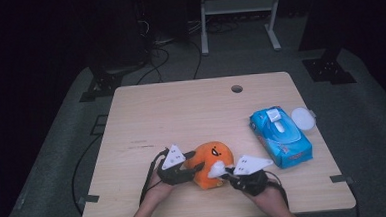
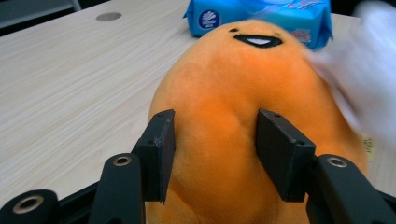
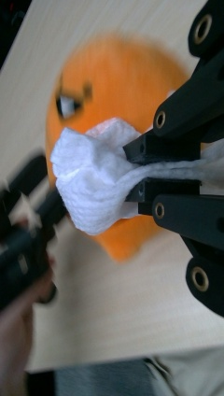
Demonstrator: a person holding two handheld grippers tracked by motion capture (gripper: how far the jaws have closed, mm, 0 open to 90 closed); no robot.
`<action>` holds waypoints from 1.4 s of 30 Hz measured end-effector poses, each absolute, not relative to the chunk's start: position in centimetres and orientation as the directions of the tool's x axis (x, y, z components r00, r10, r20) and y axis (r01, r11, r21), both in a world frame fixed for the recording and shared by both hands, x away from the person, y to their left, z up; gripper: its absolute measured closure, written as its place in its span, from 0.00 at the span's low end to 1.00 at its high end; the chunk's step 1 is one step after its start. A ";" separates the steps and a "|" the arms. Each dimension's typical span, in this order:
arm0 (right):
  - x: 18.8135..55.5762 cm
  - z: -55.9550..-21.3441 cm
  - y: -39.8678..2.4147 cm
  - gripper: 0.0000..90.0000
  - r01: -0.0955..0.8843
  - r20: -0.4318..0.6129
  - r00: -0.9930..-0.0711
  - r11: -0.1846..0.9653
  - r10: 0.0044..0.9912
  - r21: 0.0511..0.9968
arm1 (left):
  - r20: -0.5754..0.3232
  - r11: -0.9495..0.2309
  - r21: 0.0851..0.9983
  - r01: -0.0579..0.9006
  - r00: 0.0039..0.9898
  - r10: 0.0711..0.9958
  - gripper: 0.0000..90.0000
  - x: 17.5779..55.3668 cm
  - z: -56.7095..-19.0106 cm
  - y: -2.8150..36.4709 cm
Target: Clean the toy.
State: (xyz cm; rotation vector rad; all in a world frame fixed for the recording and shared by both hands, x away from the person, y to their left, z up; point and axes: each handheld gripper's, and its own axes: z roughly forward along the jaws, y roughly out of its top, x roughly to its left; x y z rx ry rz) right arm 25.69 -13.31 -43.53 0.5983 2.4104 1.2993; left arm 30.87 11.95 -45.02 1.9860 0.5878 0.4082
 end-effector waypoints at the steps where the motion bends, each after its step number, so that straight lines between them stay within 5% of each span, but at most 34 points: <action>1: 25.5 -43.6 -12.9 0.92 0.187 -0.113 -0.858 0.510 0.501 0.840 | 0.035 -0.395 0.889 0.232 0.825 0.564 0.53 30.9 -45.1 12.0; 9: 27.3 -43.3 -15.3 0.92 0.262 -0.054 -0.810 0.443 0.584 0.857 | 0.014 -0.373 0.893 0.250 0.815 0.580 0.54 31.4 -45.3 11.9; 19: 25.1 -44.2 -11.0 0.92 0.186 -0.102 -0.878 0.532 0.467 0.826 | 0.019 -0.378 0.891 0.251 0.812 0.584 0.54 31.3 -45.3 11.9; 27: 27.9 -42.9 -16.4 0.92 0.282 -0.052 -0.778 0.423 0.626 0.861 | 0.015 -0.372 0.894 0.249 0.815 0.580 0.54 31.4 -45.4 11.9; 36: 26.4 -43.4 -14.0 0.92 0.231 -0.070 -0.840 0.471 0.539 0.851 | 0.013 -0.375 0.891 0.256 0.811 0.584 0.53 31.4 -45.5 12.3; 42: 28.3 -43.1 -16.5 0.91 0.302 -0.022 -0.784 0.413 0.620 0.859 | 0.027 -0.381 0.893 0.239 0.816 0.577 0.53 31.3 -45.4 11.9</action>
